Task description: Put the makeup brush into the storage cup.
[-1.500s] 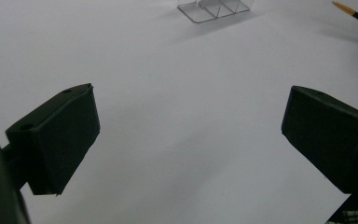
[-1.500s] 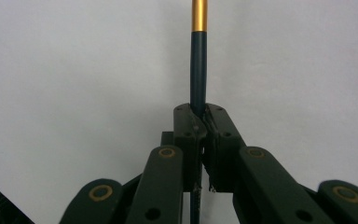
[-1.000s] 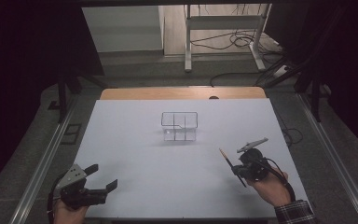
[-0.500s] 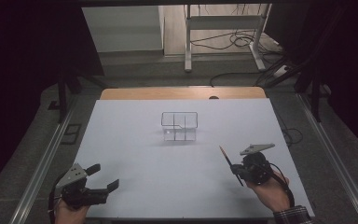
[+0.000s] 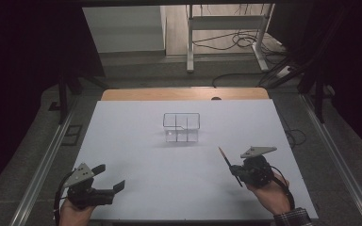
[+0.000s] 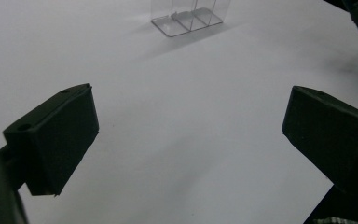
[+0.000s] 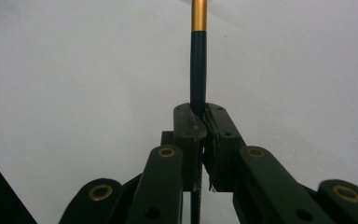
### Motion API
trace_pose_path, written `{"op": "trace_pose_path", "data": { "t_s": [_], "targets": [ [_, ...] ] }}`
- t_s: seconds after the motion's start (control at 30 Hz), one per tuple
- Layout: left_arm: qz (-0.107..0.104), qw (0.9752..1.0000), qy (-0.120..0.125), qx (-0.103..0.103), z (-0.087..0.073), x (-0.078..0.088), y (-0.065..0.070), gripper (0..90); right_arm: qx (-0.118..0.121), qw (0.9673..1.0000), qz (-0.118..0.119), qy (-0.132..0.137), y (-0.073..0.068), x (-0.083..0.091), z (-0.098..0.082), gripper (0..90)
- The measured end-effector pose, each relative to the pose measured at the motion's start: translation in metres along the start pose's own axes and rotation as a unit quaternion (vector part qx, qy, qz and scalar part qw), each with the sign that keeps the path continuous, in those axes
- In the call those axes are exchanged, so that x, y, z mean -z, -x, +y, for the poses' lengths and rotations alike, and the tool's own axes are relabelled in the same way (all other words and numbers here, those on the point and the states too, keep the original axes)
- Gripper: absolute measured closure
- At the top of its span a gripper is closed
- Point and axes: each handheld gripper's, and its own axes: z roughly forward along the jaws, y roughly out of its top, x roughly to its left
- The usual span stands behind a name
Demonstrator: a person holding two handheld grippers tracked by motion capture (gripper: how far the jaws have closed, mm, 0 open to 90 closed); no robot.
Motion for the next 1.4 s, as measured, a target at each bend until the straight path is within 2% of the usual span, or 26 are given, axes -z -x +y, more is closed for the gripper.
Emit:
{"op": "trace_pose_path", "data": {
  "t_s": [0.07,0.17,0.33,0.6,0.8,0.87,0.93,1.03,1.4],
  "targets": [
    [-0.003,1.0,0.001,0.001,0.002,-0.001,0.001,3.2,0.002,1.0,0.004,0.005,-0.001,0.0,0.001,83.6],
    [-0.022,0.9997,0.01,0.008,0.006,-0.003,0.002,3.0,0.007,0.9999,0.008,0.012,-0.005,-0.001,0.003,83.6],
    [-0.027,0.9995,0.009,0.012,0.01,-0.007,0.004,3.4,0.013,0.9996,0.014,0.023,-0.01,-0.001,0.006,83.5],
    [-0.039,0.9991,0.012,0.005,0.02,-0.017,0.012,6.3,0.019,0.9987,0.031,0.037,-0.02,-0.004,0.012,83.6],
    [-0.04,0.9991,0.012,0.003,0.027,-0.023,0.013,8.3,0.021,0.9983,0.036,0.041,-0.025,-0.006,0.015,83.6],
    [-0.047,0.9987,0.015,0.011,0.03,-0.025,0.011,9.1,0.019,0.9981,0.041,0.043,-0.026,-0.008,0.016,83.5],
    [-0.063,0.9976,0.023,0.02,0.034,-0.028,0.011,9.3,0.02,0.9979,0.042,0.045,-0.028,-0.009,0.017,83.5],
    [-0.076,0.9965,0.027,0.019,0.037,-0.032,0.012,9.3,0.021,0.9976,0.046,0.048,-0.03,-0.011,0.018,83.5],
    [-0.101,0.9946,0.019,0.009,0.051,-0.054,0.023,12.9,0.021,0.9967,0.057,0.054,-0.036,-0.018,0.02,83.5]
  ]
}}
